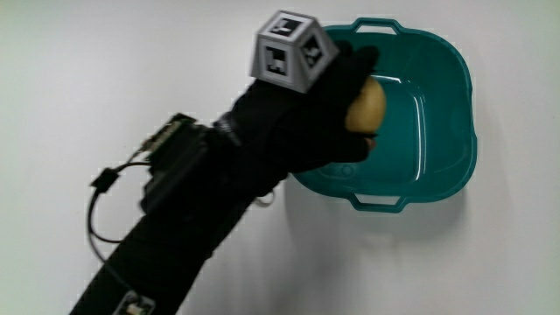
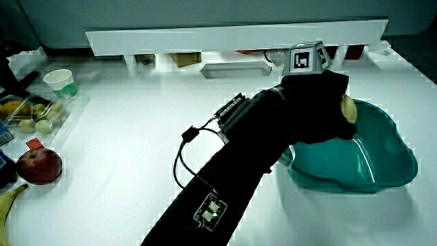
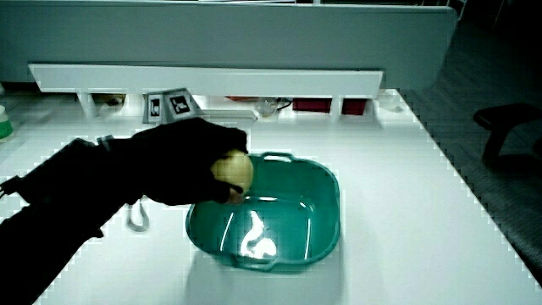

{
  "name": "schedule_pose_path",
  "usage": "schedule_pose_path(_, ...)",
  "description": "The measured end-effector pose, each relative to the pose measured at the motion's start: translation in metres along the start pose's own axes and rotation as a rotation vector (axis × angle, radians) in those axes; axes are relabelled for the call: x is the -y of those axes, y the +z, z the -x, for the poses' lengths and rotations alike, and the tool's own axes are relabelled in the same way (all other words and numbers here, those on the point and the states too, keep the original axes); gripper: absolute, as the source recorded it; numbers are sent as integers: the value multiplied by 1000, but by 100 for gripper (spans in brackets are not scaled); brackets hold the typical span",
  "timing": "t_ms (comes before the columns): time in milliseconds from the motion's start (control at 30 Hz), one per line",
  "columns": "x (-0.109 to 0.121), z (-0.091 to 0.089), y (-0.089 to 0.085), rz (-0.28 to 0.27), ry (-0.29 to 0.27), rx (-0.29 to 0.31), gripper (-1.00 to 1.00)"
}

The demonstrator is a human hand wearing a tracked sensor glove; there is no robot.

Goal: Place pear into plate

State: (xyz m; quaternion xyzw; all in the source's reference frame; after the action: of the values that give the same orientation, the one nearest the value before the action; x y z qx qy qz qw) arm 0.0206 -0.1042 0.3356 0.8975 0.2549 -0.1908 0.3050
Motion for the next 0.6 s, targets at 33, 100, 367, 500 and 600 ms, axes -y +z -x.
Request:
schedule_pose_path(33,-5,0,-4,6,-30,-31,0)
schedule_pose_path(100,-5,-4,-7,19,24,-42,0)
schedule_pose_path(367,-19,-1,-31,89,59,-16,0)
schedule_pose_path(500,-27,4,-44,116,74,-10,0)
schedule_pose_path(600,-31,7,-53,149,83,-12,0)
